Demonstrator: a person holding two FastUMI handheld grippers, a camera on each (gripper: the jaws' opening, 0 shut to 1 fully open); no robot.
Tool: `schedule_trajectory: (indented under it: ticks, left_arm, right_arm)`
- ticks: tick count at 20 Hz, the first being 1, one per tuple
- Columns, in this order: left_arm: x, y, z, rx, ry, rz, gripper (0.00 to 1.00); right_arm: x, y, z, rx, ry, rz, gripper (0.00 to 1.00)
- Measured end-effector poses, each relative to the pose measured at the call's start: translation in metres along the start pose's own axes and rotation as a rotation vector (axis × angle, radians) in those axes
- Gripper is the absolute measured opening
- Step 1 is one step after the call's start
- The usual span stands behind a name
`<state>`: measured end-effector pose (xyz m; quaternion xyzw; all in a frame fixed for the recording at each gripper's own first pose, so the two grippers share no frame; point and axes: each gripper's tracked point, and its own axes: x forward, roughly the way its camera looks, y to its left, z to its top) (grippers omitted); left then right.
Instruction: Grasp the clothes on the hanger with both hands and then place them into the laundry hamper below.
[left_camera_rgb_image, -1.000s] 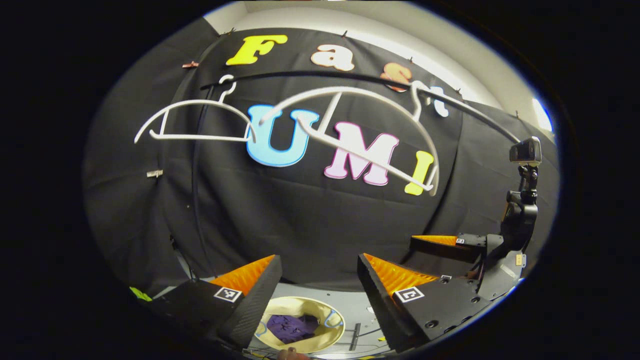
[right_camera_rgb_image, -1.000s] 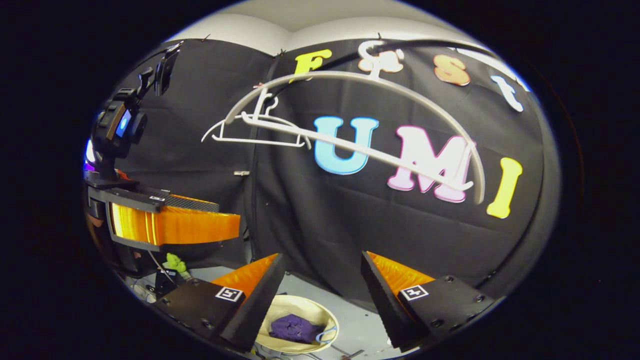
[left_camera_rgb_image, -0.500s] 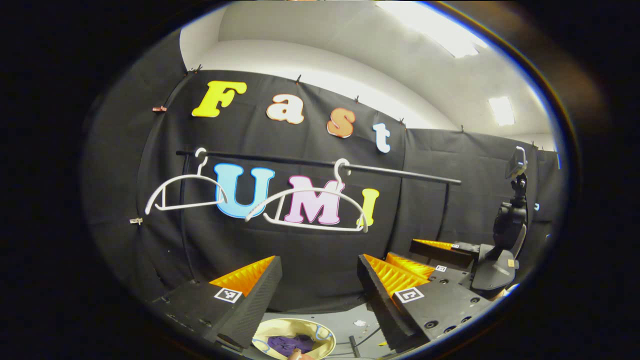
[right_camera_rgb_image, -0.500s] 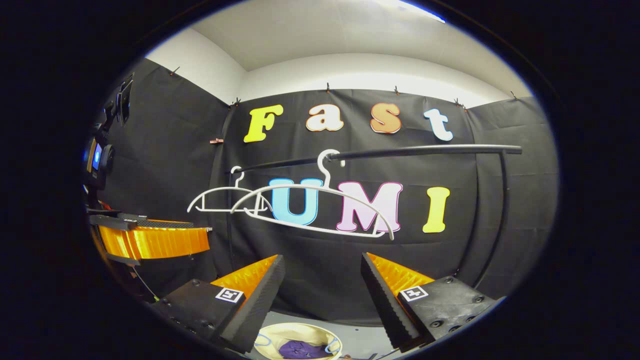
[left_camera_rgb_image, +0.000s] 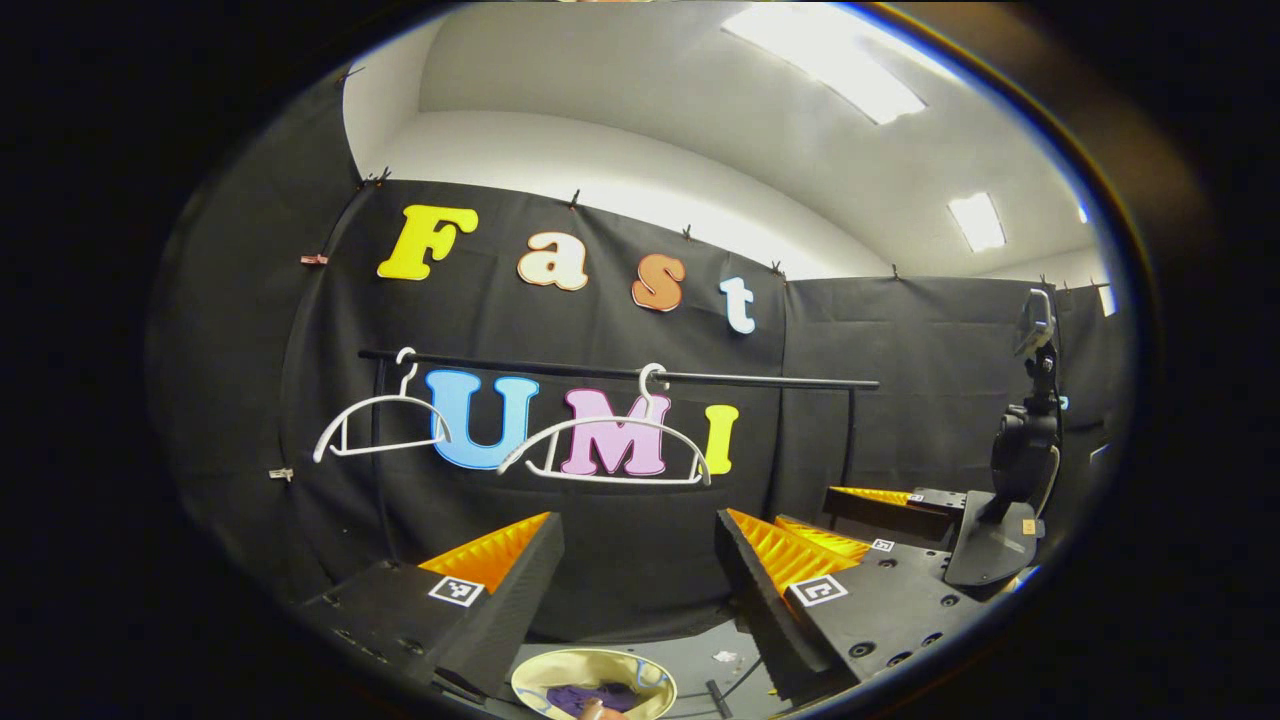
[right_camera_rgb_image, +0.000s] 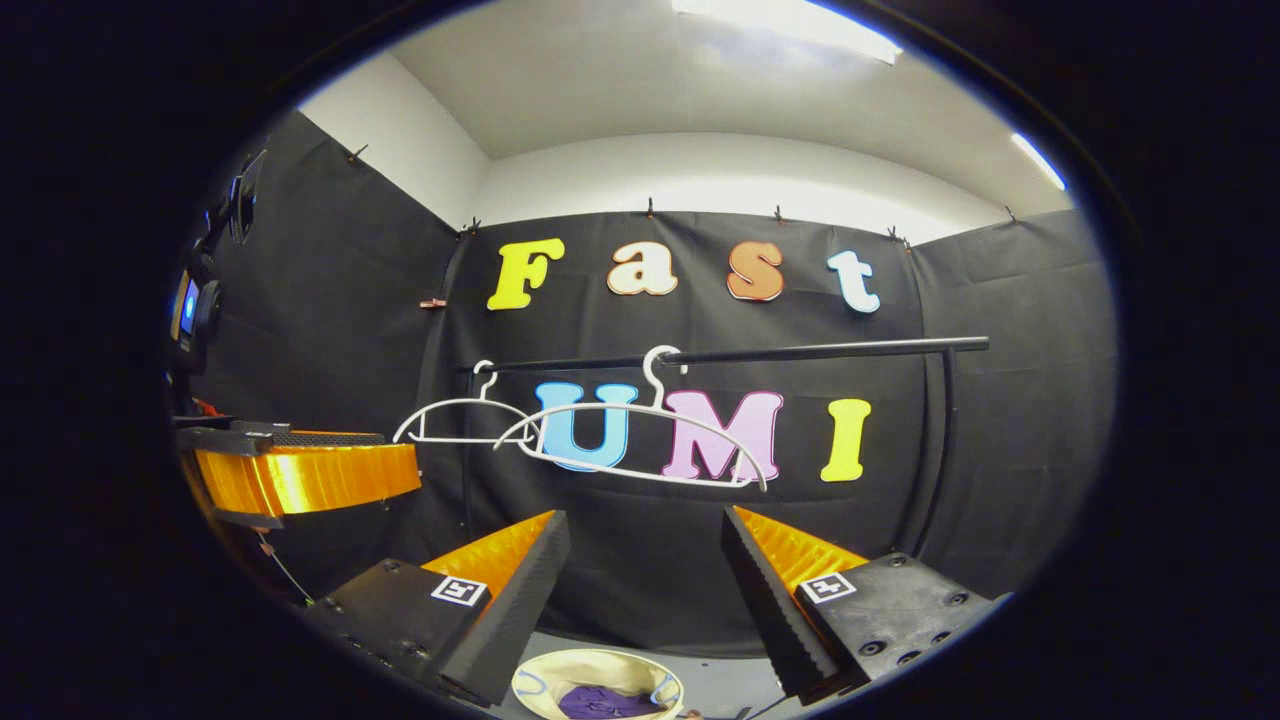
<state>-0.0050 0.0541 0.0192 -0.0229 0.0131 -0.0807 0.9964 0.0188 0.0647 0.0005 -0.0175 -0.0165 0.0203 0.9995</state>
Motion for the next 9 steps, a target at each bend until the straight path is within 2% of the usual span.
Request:
schedule_trajectory:
  ticks: [9]
  left_arm:
    - [0.008,-0.007,-0.002,0.017,0.012,0.013,0.95]
  right_arm:
    - [0.002,-0.012,0.002,0.014,0.005,-0.004,0.97]
